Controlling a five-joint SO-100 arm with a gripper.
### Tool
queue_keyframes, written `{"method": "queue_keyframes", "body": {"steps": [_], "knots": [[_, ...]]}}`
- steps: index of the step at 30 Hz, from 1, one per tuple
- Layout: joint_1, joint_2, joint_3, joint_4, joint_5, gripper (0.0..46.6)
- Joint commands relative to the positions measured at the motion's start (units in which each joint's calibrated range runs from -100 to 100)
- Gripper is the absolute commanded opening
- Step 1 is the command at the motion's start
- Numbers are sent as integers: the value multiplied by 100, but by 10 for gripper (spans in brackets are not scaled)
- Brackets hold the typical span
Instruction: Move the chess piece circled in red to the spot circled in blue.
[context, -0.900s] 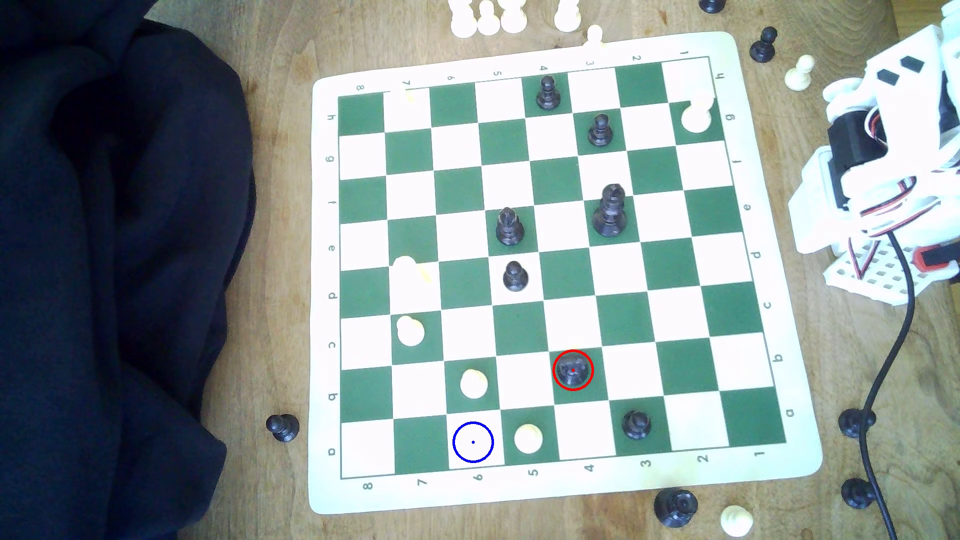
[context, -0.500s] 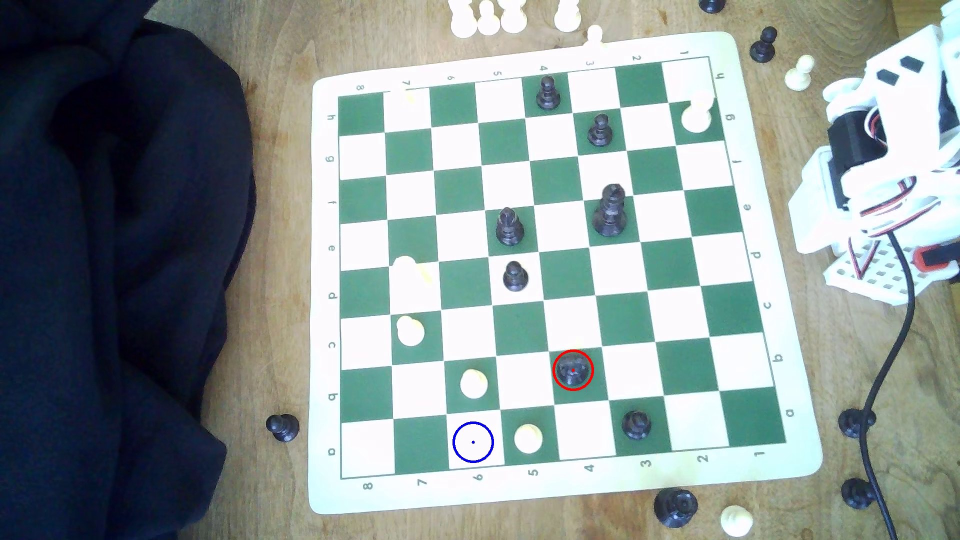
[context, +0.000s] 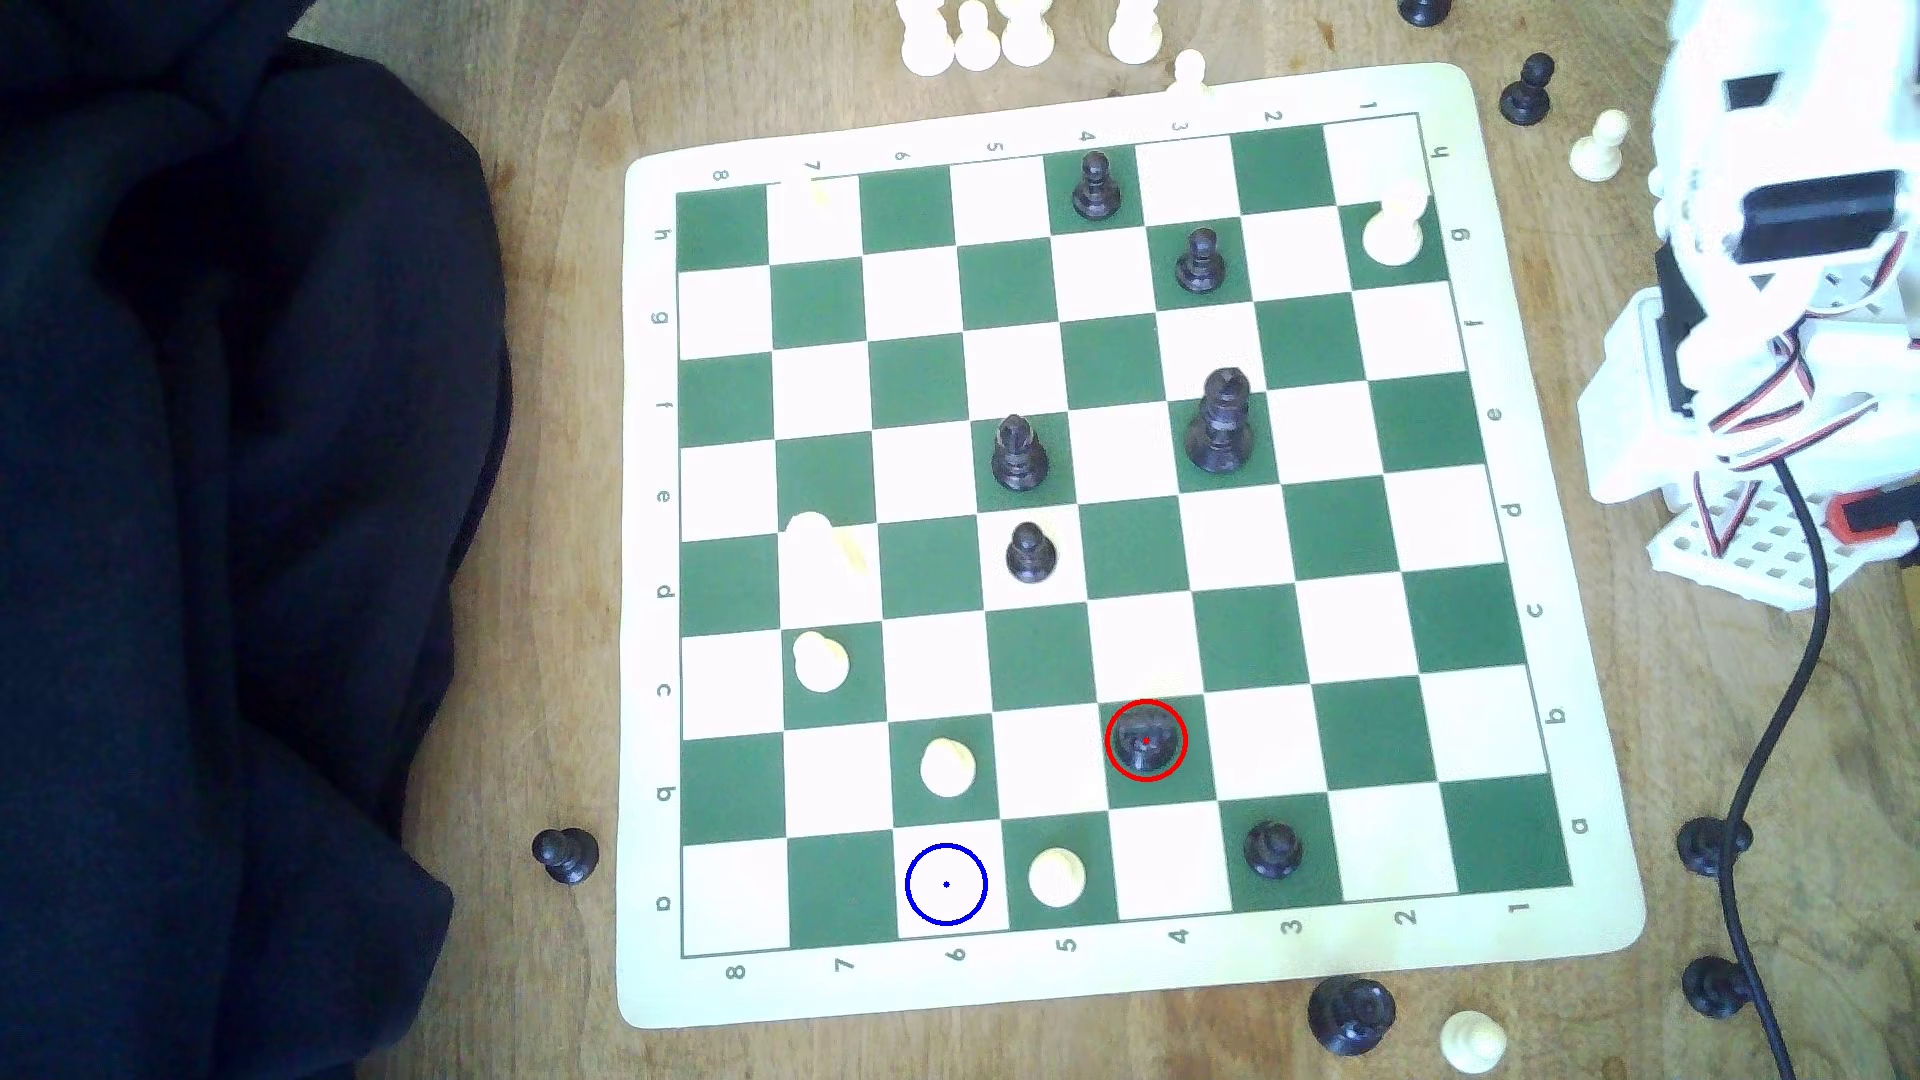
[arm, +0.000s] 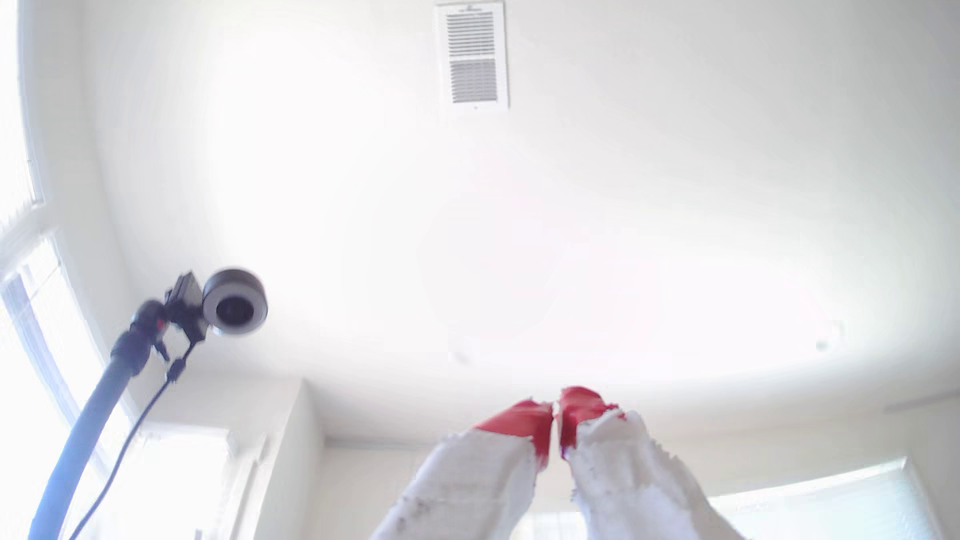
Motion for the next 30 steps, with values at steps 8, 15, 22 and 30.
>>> {"method": "queue_keyframes", "body": {"steps": [8, 15, 22, 30], "knots": [[196, 5, 108, 3349, -59, 5], [-109, 5, -417, 6281, -68, 22], [-673, 14, -925, 8181, 83, 122], [-1150, 464, -2122, 10580, -117, 202]]}}
